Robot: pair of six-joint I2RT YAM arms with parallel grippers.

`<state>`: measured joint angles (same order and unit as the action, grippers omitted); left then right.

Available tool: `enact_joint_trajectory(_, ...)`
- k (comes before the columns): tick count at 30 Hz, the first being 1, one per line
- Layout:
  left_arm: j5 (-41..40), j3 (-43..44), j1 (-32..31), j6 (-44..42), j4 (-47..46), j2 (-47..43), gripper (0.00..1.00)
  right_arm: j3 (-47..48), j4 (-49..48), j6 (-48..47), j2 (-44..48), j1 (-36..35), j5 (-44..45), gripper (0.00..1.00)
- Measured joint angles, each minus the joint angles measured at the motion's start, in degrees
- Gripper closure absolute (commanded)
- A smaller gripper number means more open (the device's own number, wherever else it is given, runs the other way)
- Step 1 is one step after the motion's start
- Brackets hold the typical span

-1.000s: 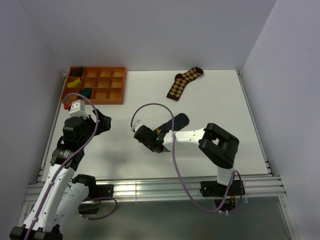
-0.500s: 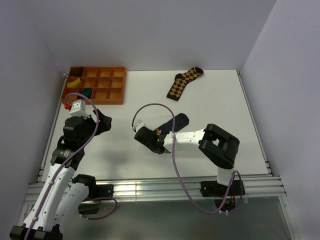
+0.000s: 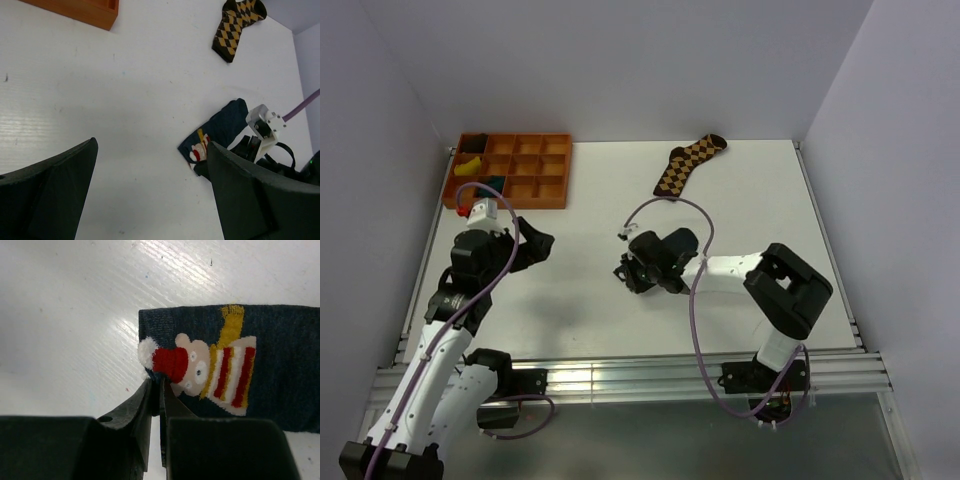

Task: Roll the socks
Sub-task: Roll the sock at the center of the board.

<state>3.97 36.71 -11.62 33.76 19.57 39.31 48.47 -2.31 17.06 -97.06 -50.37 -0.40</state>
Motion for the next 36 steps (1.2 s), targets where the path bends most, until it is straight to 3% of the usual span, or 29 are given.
enact_joint_trajectory(8,0.2,-1.7,-4.9,5.1,-2.8,2.7,0.05,-6.4,-10.6,10.8,0.0,10.1,-19.0,1.0)
enact_joint_trajectory(18,-4.1,-4.4,-14.3,11.6,-7.9,10.2,0.16,-8.5,-20.7,23.4,-6.3,17.6,-34.9,1.0)
enact_joint_trajectory(28,-11.9,-5.2,-25.0,18.0,-11.6,22.6,0.23,-11.5,-30.0,32.1,-10.2,21.2,-42.5,1.0)
enact_joint_trajectory(36,-18.9,-5.2,-26.9,22.0,-10.1,18.3,0.25,-10.7,-30.7,32.0,-11.1,20.4,-43.6,1.0)
